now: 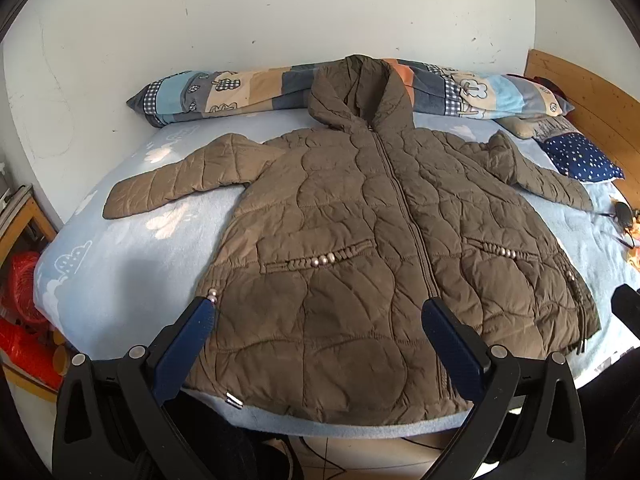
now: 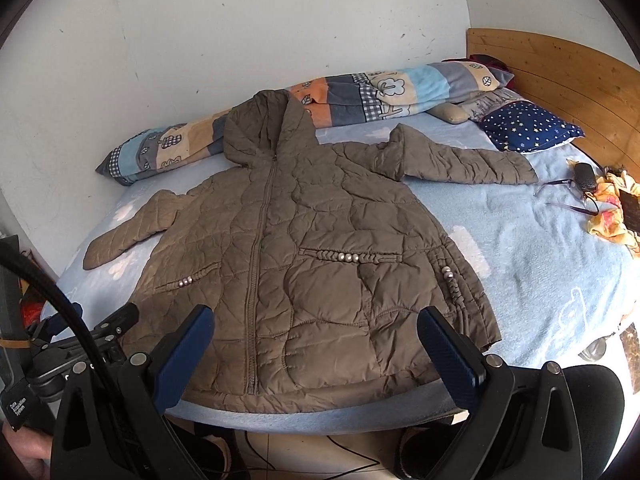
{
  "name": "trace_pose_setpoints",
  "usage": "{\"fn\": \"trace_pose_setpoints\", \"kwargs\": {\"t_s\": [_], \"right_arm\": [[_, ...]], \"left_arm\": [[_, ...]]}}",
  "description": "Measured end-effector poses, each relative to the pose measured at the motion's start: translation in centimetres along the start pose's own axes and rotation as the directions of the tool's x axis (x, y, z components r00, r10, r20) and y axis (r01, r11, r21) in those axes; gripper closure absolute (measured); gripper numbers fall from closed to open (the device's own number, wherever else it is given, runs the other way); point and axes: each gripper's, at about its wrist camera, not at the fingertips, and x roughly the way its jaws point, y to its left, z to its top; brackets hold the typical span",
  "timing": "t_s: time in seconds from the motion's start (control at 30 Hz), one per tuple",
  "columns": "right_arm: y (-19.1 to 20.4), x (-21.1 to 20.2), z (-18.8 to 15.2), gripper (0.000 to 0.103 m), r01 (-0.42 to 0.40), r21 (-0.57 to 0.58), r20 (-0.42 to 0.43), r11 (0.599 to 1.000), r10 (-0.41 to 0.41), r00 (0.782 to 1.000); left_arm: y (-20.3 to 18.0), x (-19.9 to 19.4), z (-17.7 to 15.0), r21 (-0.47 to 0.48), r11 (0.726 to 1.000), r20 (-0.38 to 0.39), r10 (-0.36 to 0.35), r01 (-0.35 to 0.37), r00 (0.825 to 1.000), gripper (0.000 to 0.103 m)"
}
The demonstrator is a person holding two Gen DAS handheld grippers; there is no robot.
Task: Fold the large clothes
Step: 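Lower the right gripper onto the jacket sleeve cuff and close it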
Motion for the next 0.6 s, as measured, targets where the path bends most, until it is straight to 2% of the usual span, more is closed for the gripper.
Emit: {"fn": "trace_pose_setpoints", "kwargs": {"t_s": [0.07, 0.23, 0.4, 0.6], "right_arm": [[-1.3, 0.4, 0.9, 0.000, 0.014, 0.021, 0.009, 1.000, -0.014, 1.000], [-5.8, 0.3, 4.4, 0.000, 0.097, 0.101, 0.077, 0.990, -0.105, 0.992], [-10.3, 1.2, 8.0, 0.000, 0.194, 0.165, 0.117, 0.967, -0.214, 0.970], [-13.8, 5.4, 12.4, 0.000, 0.295, 0.158, 0.127, 0.942, -0.315, 0.941]], "left_arm": [[0.4, 0.8, 1.3, -0.009, 1.000, 0.022, 0.006, -0.005, 1.000, 0.000], [1.7, 3.3, 5.8, -0.012, 0.996, 0.097, 0.084, -0.083, 0.992, 0.000], [2.9, 7.9, 10.1, -0.035, 0.992, 0.124, 0.125, -0.122, 0.984, 0.000], [4.6, 12.3, 13.7, -0.096, 0.981, 0.134, 0.179, -0.167, 0.975, 0.000]]}}
